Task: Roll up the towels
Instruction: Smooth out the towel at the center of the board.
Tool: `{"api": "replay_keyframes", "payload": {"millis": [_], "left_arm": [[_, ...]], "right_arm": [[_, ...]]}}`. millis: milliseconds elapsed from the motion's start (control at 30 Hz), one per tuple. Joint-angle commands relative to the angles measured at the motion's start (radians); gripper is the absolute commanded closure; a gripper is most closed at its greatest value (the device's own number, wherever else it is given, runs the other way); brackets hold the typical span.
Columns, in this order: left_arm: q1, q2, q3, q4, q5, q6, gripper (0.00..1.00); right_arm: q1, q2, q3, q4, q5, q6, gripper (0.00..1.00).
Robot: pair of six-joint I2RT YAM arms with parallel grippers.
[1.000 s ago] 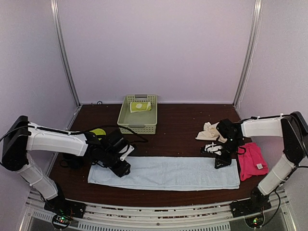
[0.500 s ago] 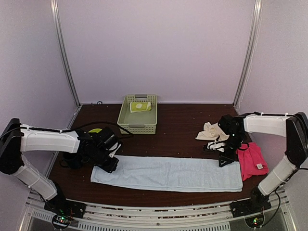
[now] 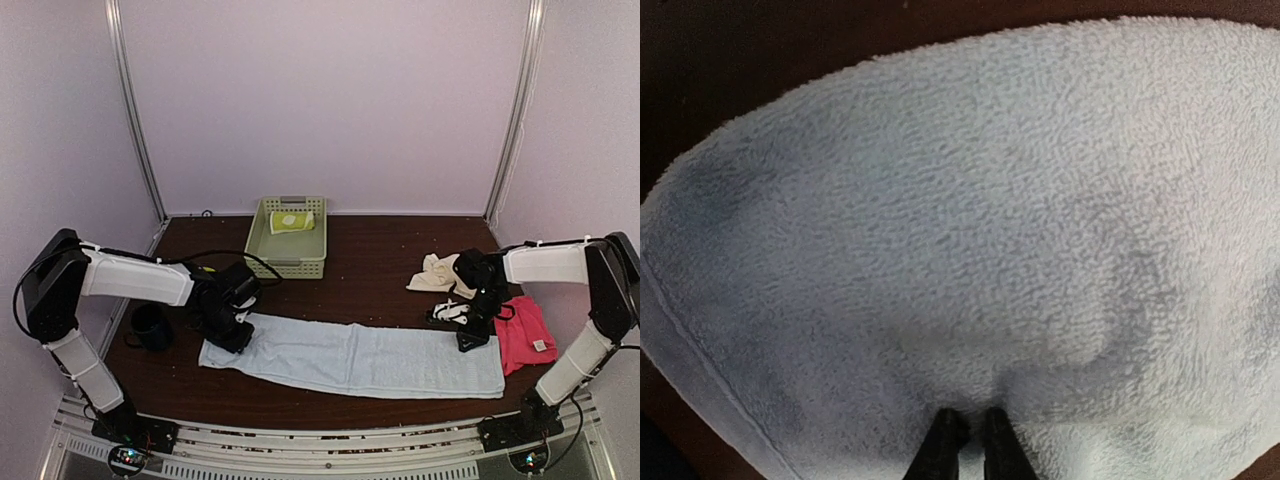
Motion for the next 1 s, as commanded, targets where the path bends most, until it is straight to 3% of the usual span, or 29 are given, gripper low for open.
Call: {"api": "replay_keyframes", "payload": {"millis": [0, 200, 533, 967], "left_arm": [[0.009, 0.173, 0.072, 0.087, -0.01, 0.058, 0.88], [0.016, 0.255, 0.153, 0.034, -0.069, 0.098, 0.88], [0.018, 0.013, -0.143, 0.025, -0.008, -0.058, 0.86], [0.043, -0.146, -0.31, -0.036, 0.042, -0.302, 0.84]], "right_arm": [[-0.013, 0.007, -0.063, -0.003, 0.08, -0.001, 0.75], [-0.053, -0.045, -0.066, -0.015, 0.125, -0.019, 0.75], [-0.082, 0.106, 0.087, 0.001, 0.054, -0.014, 0.73], [0.054, 0.343, 0.437, -0.084, -0.012, -0.044, 0.74]]}}
